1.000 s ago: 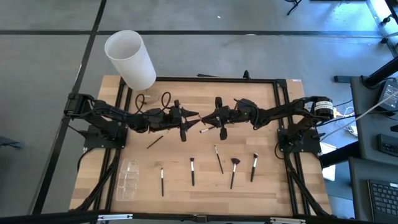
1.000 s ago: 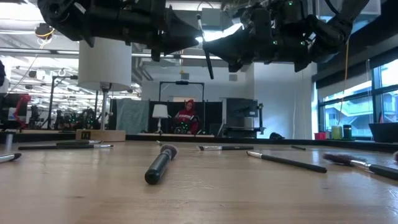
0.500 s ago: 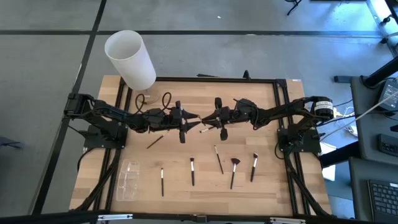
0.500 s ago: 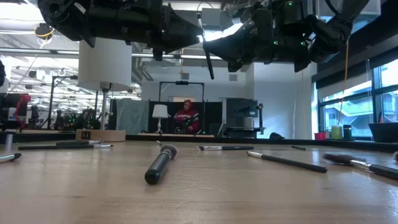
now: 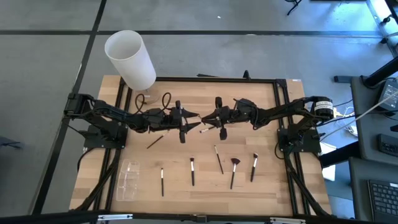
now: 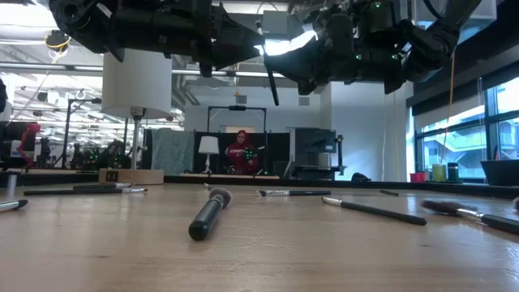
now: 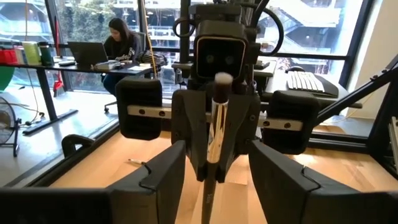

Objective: Put items in baskets/containers
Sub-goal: Put the eyeshadow brush into the transparent organizer

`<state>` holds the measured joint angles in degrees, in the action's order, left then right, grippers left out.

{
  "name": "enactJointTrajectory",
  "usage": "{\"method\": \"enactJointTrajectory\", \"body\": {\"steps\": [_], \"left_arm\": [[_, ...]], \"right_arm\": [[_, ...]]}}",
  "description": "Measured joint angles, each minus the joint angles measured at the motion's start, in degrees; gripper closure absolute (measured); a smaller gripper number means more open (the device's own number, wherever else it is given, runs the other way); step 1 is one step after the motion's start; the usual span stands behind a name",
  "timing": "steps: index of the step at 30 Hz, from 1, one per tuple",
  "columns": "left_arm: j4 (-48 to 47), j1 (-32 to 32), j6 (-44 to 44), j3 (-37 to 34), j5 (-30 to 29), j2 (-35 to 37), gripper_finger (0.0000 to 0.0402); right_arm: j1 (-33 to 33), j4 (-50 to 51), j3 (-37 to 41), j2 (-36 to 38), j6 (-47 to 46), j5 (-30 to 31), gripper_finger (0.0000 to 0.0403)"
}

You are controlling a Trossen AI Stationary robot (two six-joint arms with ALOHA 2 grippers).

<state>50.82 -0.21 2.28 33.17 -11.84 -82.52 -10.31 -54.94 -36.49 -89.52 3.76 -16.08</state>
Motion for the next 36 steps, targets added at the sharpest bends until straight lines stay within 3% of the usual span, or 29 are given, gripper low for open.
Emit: {"method": "enactJointTrajectory", "body": {"steps": [10,23,36], "left_arm": [[0.84,1.15,-0.01,0.00,1.77,-0.30,0.0237],[2.15,2.63,-0.03,4.31,5.77,-7.57,0.0264],[1.94,2.56,-0.03,4.39,5.57,-5.64,0.0293]], "right_arm": [[0.00,0.44,-0.02,0.00,0.85,0.02,0.0368],[0.00,1.19,-0.04,0.02,1.26,0.01,0.0368],[0.00,2.15,-0.04,0.02,0.57,0.07,0.0368]]}}
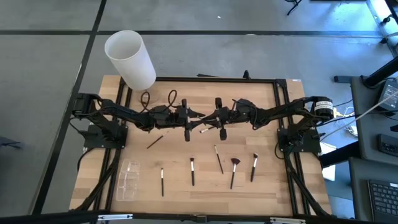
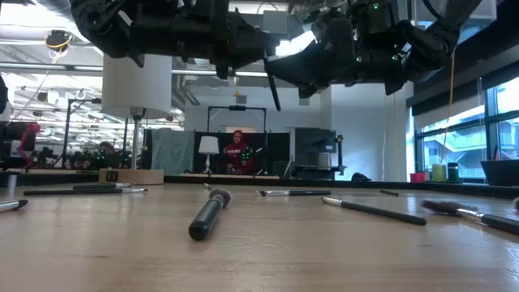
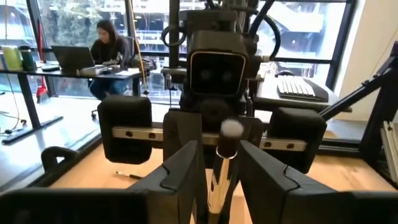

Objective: Put items in baskets/containers
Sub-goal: Put the eyeshadow brush into the transparent organizer

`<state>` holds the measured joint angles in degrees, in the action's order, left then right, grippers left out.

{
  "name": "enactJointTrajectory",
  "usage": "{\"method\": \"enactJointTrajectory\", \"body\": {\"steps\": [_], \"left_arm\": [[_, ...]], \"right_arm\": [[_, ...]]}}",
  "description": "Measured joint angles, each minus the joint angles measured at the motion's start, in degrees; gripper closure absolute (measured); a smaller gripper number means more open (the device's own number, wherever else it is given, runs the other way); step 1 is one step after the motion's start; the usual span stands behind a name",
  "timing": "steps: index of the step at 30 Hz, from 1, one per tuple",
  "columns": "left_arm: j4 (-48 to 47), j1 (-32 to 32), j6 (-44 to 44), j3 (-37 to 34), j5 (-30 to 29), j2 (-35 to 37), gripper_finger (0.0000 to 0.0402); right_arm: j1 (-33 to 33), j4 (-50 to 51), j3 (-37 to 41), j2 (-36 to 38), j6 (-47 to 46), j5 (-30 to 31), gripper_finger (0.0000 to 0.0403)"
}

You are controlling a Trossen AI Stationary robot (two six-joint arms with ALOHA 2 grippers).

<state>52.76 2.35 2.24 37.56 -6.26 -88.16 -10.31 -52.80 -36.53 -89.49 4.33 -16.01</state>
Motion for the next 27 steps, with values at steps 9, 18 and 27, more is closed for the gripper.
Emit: {"method": "enactJointTrajectory", "body": {"steps": [9,18,27], "left_arm": [[-1.91,0.00,1.51,0.00,-0.30,-0.07,0.0319],[-2.08,-0.04,2.09,0.00,-3.00,-0.04,0.0374],[-29.56,-2.04,8.56,-0.04,-13.19,12.85,0.0371]], "right_arm": [[0.00,-1.16,0.00,0.00,-1.04,-0.02,0.0368],[-0.03,-0.96,0.00,0.00,-1.91,0.32,0.0368],[-1.89,1.74,-0.04,0.02,-7.66,3.34,0.0344]]}}
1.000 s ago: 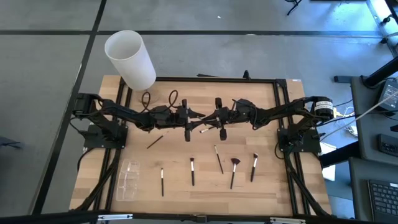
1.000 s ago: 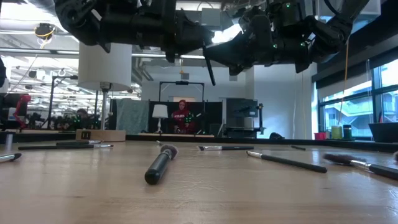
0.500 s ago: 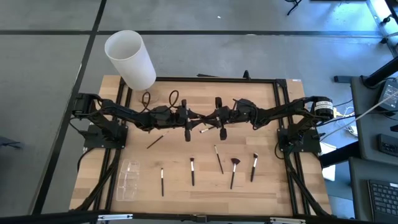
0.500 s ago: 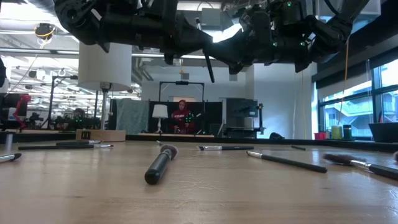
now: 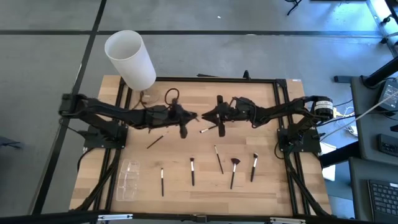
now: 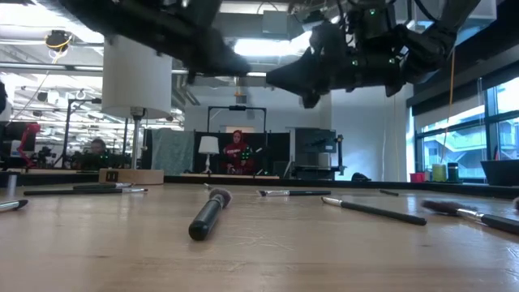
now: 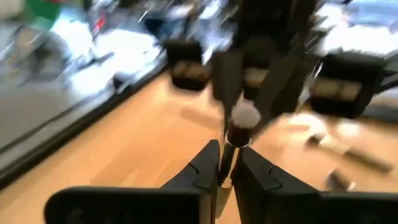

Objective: Put items in baskets/containers
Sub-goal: Put the eyeshadow brush into the transparent organizer

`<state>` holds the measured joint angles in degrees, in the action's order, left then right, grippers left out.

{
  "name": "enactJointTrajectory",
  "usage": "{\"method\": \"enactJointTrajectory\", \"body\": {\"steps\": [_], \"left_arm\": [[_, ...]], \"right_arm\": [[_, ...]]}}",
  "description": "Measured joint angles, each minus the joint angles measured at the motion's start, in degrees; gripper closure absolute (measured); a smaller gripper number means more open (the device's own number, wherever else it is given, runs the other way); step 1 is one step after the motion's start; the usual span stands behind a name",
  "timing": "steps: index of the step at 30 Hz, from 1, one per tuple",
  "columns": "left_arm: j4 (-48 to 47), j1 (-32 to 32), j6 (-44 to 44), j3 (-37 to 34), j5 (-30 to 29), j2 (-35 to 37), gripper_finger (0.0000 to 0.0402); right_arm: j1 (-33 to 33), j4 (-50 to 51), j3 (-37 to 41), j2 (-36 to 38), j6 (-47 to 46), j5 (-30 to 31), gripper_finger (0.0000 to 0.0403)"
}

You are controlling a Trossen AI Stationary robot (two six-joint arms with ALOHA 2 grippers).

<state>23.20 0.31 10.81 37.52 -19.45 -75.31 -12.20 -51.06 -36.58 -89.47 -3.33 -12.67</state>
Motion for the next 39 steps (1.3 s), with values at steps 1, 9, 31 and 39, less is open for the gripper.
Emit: {"method": "enactJointTrajectory", "body": {"steps": [1,9,31,39], "left_arm": [[-5.28,-0.90,1.63,0.00,-1.47,2.70,0.0371],[-46.29,-10.81,28.24,3.31,-2.81,24.83,0.0379],[-83.79,-48.33,66.53,7.85,-0.94,26.42,0.0378],[-87.93,-55.67,75.92,7.85,-6.99,25.18,0.0378]], "right_arm": [[-0.35,0.16,0.00,0.00,-0.70,0.09,0.0338],[-2.00,1.66,0.00,0.00,-3.98,0.17,0.0307],[-1.94,11.49,0.07,0.00,-3.21,5.07,0.0305],[-1.94,11.85,0.07,0.00,-3.10,5.17,0.0305]]}}
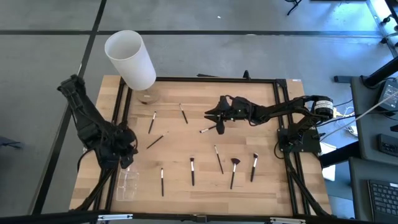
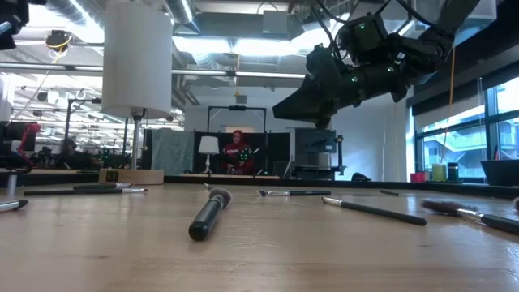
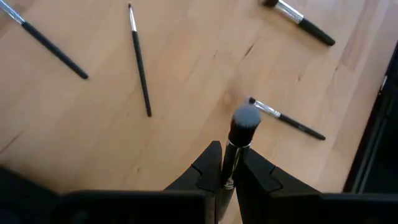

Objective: Put items in baskets/containers
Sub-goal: Put the eyeshadow brush into the transparent organizer

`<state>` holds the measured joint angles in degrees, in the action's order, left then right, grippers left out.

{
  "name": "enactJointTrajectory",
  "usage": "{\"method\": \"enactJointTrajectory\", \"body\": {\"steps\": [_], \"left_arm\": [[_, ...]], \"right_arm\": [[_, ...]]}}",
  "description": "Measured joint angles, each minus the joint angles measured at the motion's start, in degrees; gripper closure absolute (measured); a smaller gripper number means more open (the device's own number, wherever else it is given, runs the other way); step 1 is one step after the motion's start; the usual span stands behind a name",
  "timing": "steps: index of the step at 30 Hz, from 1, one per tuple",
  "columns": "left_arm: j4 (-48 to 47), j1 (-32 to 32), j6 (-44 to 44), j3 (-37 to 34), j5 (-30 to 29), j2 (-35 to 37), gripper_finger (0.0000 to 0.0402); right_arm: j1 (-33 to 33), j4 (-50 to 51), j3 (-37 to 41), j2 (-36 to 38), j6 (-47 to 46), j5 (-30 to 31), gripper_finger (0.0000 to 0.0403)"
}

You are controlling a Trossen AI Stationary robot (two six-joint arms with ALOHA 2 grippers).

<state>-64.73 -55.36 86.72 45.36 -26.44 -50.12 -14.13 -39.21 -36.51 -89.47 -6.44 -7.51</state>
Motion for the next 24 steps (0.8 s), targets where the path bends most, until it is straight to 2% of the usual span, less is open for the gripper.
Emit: {"method": "enactJointTrajectory", "body": {"steps": [11,15,24], "left_arm": [[-0.56,-2.82,2.60,0.00,1.25,-6.94,0.0359],[-1.18,-2.79,2.60,0.00,4.36,-9.07,0.0360],[-1.29,-1.65,2.71,0.00,5.10,-10.10,0.0339]], "right_arm": [[0.00,0.40,0.00,-0.01,0.02,0.01,0.0305],[0.00,0.29,0.00,-0.02,0.04,0.00,0.0305],[0.00,-1.35,0.00,-0.02,0.49,0.00,0.0305]]}}
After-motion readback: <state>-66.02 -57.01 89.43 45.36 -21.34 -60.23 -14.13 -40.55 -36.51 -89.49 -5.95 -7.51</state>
